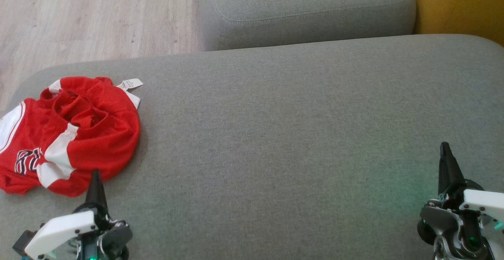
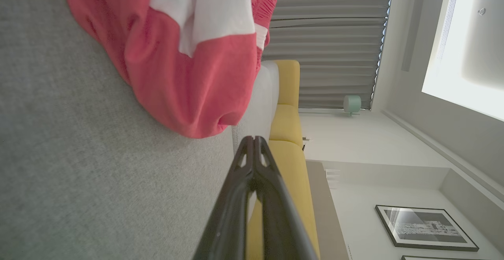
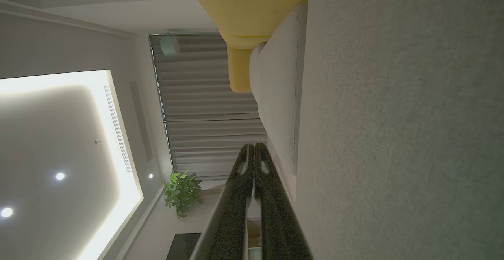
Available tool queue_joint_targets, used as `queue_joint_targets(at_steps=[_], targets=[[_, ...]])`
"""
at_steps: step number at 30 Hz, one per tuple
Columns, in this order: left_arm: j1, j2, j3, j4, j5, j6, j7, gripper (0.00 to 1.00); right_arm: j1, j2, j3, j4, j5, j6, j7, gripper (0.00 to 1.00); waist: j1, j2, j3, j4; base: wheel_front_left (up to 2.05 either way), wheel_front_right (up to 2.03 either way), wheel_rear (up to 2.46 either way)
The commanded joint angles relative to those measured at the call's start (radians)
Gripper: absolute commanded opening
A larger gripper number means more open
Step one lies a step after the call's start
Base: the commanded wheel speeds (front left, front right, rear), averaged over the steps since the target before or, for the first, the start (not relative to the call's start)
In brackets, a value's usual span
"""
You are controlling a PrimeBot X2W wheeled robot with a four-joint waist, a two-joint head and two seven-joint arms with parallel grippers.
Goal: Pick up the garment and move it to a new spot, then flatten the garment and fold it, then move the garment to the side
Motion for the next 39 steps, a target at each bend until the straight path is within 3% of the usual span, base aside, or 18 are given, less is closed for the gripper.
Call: queue_joint_targets(at_steps=[1, 6, 7, 11, 21, 39], targets=[[-0.052, 0.004, 0.035, -0.028, 0.009, -0.007, 0.003, 0.00, -0.052, -0.005, 0.021, -0.037, -0.003, -0.001, 0.006, 0.00, 0.0000, 0.0000, 0.000, 0.000, 0.00, 0.00, 0.00], [-0.052, 0.004, 0.035, -0.028, 0.009, -0.007, 0.003, 0.00, -0.052, -0.005, 0.021, -0.037, -0.003, -0.001, 0.006, 0.00, 0.0000, 0.0000, 0.000, 0.000, 0.00, 0.00, 0.00], [0.000, 0.000, 0.000, 0.000, 0.000, 0.000, 0.000, 1.00, 0.000, 0.000, 0.000, 0.000, 0.000, 0.000, 0.000, 1.00, 0.0000, 0.0000, 0.000, 0.000, 0.00, 0.00, 0.00], [0.022, -0.001, -0.007, 0.047, 0.001, 0.001, -0.002, 1.00, 0.025, 0.004, 0.003, 0.048, 0.001, 0.000, -0.001, 1.00, 0.0000, 0.0000, 0.000, 0.000, 0.00, 0.00, 0.00], [0.018, -0.001, -0.019, 0.033, 0.063, 0.000, -0.031, 1.00, 0.015, 0.000, 0.044, 0.038, -0.040, 0.000, -0.031, 1.00, 0.0000, 0.0000, -0.001, 0.001, 0.00, 0.00, 0.00], [0.025, 0.000, -0.062, -0.017, 0.311, 0.037, -0.085, 1.00, 0.008, 0.002, 0.091, 0.023, -0.314, 0.000, -0.084, 1.00, 0.0000, 0.0000, -0.011, 0.007, 0.00, 0.00, 0.00]])
